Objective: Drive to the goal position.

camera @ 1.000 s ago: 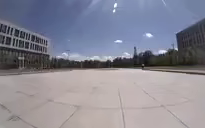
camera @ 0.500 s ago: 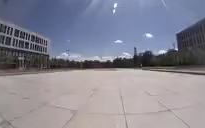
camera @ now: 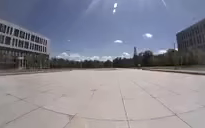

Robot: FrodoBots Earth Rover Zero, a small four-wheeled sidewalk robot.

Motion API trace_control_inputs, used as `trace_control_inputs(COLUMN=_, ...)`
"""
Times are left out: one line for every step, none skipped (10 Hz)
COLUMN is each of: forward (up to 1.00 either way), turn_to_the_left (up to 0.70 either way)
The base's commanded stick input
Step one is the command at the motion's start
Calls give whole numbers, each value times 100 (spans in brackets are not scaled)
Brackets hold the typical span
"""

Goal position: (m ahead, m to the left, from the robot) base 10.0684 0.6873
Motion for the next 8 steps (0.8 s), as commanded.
trace_control_inputs(forward=35, turn_to_the_left=0)
trace_control_inputs(forward=35, turn_to_the_left=0)
trace_control_inputs(forward=35, turn_to_the_left=0)
trace_control_inputs(forward=35, turn_to_the_left=0)
trace_control_inputs(forward=35, turn_to_the_left=0)
trace_control_inputs(forward=35, turn_to_the_left=0)
trace_control_inputs(forward=35, turn_to_the_left=0)
trace_control_inputs(forward=35, turn_to_the_left=0)
